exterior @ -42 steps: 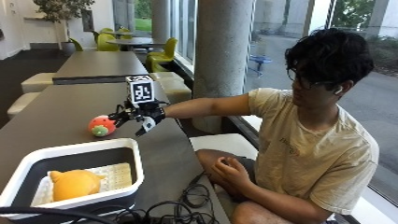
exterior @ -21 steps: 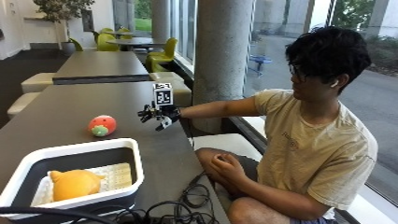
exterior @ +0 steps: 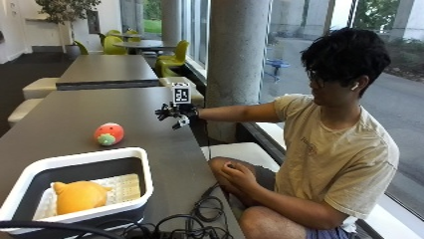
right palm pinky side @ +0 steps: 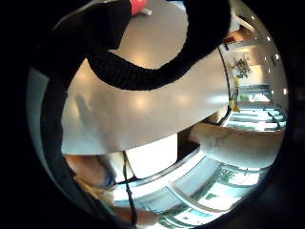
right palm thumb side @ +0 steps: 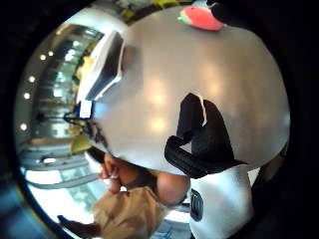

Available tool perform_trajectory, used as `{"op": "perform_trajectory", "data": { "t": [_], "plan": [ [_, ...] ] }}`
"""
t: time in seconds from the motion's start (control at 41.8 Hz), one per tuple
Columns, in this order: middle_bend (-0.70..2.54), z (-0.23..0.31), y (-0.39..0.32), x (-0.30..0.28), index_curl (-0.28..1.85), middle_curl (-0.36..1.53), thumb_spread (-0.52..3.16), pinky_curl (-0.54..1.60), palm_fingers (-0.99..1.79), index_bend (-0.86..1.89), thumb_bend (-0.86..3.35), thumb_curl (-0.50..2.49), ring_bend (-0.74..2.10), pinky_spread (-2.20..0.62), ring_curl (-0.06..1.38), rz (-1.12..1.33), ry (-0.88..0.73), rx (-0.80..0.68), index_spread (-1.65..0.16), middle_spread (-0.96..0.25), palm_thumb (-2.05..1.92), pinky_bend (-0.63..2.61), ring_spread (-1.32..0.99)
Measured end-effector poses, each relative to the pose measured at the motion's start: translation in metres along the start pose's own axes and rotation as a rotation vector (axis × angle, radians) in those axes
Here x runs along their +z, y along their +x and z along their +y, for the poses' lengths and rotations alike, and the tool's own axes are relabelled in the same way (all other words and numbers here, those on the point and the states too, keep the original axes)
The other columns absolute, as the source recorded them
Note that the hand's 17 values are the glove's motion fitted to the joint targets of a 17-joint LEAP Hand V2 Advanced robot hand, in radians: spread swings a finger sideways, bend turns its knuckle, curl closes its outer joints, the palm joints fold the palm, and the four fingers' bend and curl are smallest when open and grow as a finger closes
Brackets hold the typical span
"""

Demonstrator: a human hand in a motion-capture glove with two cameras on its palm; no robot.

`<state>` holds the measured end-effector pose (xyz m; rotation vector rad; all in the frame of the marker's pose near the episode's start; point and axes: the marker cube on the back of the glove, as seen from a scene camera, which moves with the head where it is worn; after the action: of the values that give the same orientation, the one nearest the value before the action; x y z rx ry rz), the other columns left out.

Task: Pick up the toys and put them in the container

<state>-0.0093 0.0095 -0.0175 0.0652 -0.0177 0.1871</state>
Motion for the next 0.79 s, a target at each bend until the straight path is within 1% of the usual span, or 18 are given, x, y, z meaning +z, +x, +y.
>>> {"op": "perform_trajectory", "data": {
  "t": [0.167, 0.311, 0.406, 0.55, 0.645, 0.789],
  "plan": [
    [0.12, 0.0, -0.0035, 0.0025, 0.41, 0.19, 1.57, 0.34, -0.08, 0.18, 0.0, 0.31, 0.22, 0.0, 0.4, -0.078, 0.003, -0.032, -0.28, 0.02, 0.18, 0.96, -0.02],
    [0.13, -0.0006, 0.0009, 0.0019, 0.42, 0.19, 1.56, 0.34, -0.08, 0.19, 0.0, 0.31, 0.22, 0.01, 0.4, -0.024, 0.001, -0.037, -0.28, 0.01, 0.18, 0.96, -0.02],
    [0.12, -0.0002, -0.002, 0.0013, 0.42, 0.19, 1.56, 0.34, -0.08, 0.19, 0.0, 0.31, 0.22, 0.0, 0.4, -0.024, 0.0, 0.004, -0.28, 0.01, 0.18, 0.95, -0.02],
    [0.12, -0.0044, -0.0062, 0.0006, 0.43, 0.18, 1.57, 0.34, -0.08, 0.19, 0.0, 0.31, 0.22, 0.0, 0.4, -0.017, 0.0, -0.051, -0.28, 0.01, 0.18, 0.95, -0.02],
    [0.12, -0.0043, -0.0037, -0.001, 0.43, 0.18, 1.57, 0.34, -0.08, 0.19, 0.0, 0.31, 0.21, 0.0, 0.4, 0.024, -0.005, -0.036, -0.28, 0.01, 0.18, 0.94, -0.02],
    [0.12, -0.0047, -0.0082, 0.0002, 0.43, 0.18, 1.57, 0.34, -0.08, 0.19, 0.0, 0.31, 0.21, 0.0, 0.41, -0.01, -0.002, -0.026, -0.28, 0.01, 0.17, 0.94, -0.02]
  ]
}}
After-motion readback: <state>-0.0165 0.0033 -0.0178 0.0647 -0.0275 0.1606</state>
